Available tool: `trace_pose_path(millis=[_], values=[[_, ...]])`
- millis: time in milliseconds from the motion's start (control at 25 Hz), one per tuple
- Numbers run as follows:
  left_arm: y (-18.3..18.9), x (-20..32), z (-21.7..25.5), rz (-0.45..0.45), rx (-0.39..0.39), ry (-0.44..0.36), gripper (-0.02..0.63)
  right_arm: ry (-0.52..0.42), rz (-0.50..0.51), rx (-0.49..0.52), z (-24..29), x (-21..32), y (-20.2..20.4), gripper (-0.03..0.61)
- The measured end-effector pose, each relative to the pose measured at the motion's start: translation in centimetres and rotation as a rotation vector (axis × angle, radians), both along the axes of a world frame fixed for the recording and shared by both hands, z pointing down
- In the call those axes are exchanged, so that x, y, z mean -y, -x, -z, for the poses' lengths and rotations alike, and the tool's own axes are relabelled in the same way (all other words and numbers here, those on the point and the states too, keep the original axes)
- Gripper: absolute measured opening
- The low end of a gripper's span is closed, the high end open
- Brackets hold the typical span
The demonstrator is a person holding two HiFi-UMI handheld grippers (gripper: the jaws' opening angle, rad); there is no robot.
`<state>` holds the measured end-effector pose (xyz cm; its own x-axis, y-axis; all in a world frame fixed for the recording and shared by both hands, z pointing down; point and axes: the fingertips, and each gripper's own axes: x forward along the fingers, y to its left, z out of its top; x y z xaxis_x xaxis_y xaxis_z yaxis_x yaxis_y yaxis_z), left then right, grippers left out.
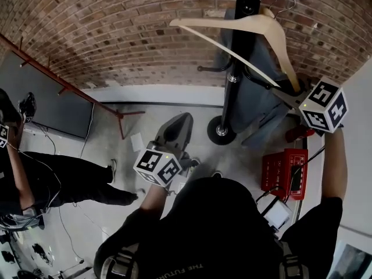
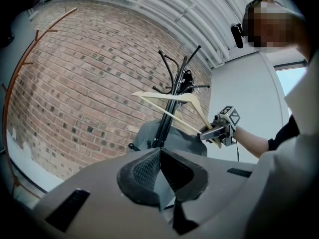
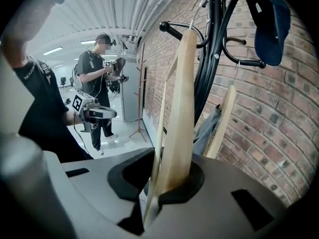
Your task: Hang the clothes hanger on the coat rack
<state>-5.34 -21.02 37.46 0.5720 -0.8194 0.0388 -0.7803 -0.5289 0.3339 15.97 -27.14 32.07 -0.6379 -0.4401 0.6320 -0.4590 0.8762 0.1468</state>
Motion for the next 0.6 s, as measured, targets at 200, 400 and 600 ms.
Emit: trace_pose_path(millis=[200,400,600], values=[[0.1,0.2,0.0,-0.015,0.002,0.004,0.018,0.008,0.009,-0.027,0.0,0.3,0.5,0.049],[0.6,0.9,0.7,-0.016,0.004,-0.005,0.018,0.026,0.006,-0.048,0.0,0.9,0.8,0.049],[0.9,1.0,0.4,-0.023,0.000,0.002,0.018,0.047,-0.008,-0.068,-0.2,1.5,0.9,0.049]])
